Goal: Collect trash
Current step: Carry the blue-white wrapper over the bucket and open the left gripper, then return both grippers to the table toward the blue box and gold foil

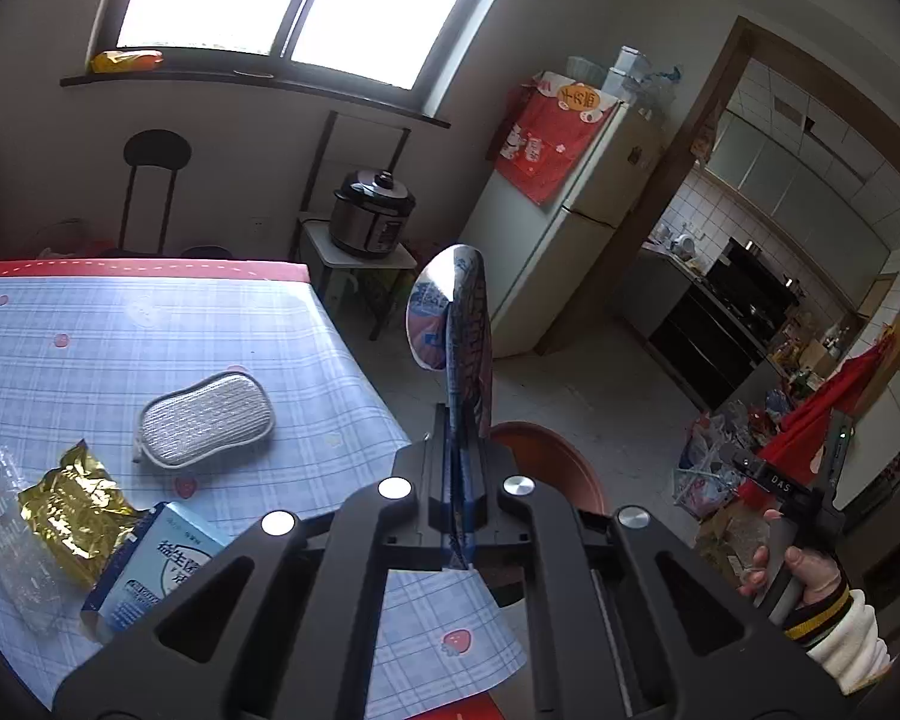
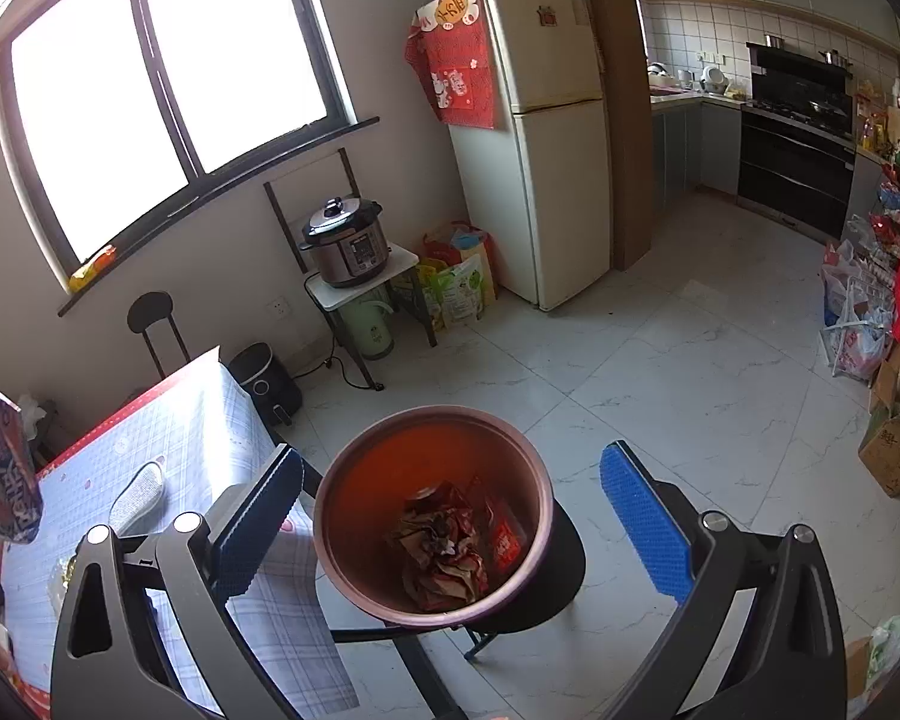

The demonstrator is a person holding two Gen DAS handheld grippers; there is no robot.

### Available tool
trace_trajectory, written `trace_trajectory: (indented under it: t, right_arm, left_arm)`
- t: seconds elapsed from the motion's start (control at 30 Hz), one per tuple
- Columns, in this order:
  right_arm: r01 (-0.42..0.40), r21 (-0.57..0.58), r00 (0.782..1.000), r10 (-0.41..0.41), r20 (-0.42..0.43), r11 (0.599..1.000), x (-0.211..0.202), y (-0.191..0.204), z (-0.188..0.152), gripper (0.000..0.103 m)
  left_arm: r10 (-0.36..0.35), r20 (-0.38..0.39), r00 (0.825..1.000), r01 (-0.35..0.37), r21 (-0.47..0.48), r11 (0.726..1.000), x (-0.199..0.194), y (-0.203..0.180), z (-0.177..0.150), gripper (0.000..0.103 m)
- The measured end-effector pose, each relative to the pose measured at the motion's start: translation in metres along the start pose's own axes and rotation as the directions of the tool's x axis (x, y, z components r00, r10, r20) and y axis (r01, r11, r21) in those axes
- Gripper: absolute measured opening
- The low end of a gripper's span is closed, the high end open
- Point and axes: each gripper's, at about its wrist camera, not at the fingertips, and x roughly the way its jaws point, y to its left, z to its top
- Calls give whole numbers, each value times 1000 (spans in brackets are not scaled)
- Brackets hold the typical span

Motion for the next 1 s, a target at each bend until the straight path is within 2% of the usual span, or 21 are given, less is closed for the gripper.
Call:
trace_trajectory:
  t: [0.13, 0.33, 0.47, 0.53, 0.57, 0.6, 0.73, 0.77, 0.83, 0.9, 1.0]
  right_arm:
    - [50, 29, 999, -50, -2, 998, -19, -29, -13, 98]
    - [118, 92, 993, -118, 0, 989, -38, -70, -25, 98]
    - [155, 120, 988, -156, -3, 981, -47, -88, -32, 98]
    - [169, 129, 986, -169, -12, 977, -47, -95, -36, 98]
    - [173, 132, 985, -172, -17, 976, -47, -97, -37, 98]
    - [176, 135, 984, -174, -21, 975, -46, -98, -40, 98]
    - [162, 139, 987, -160, -26, 977, -41, -95, -42, 98]
    - [155, 135, 988, -153, -27, 979, -39, -92, -41, 98]
    - [139, 124, 990, -136, -30, 983, -36, -84, -38, 98]
    - [118, 111, 993, -116, -29, 987, -32, -73, -36, 98]
    - [79, 85, 997, -77, -25, 993, -27, -53, -31, 98]
  left_arm:
    - [-83, -75, 994, 88, 66, 994, 56, -42, 2, 6]
    - [-176, -172, 969, 200, 134, 971, 131, -102, 2, 6]
    - [-230, -201, 952, 266, 172, 948, 168, -140, 6, 7]
    - [-252, -187, 949, 286, 186, 940, 180, -154, 9, 33]
    - [-248, -165, 955, 278, 191, 942, 182, -159, 12, 58]
    - [-245, -141, 959, 269, 192, 944, 182, -161, 14, 71]
    - [-229, -118, 966, 249, 189, 950, 174, -155, 19, 78]
    - [-219, -108, 970, 237, 188, 953, 167, -149, 20, 86]
    - [-192, -87, 978, 205, 183, 962, 156, -134, 20, 87]
    - [-157, -81, 984, 169, 170, 971, 141, -119, 20, 94]
    - [-106, -56, 993, 113, 145, 983, 115, -89, 20, 95]
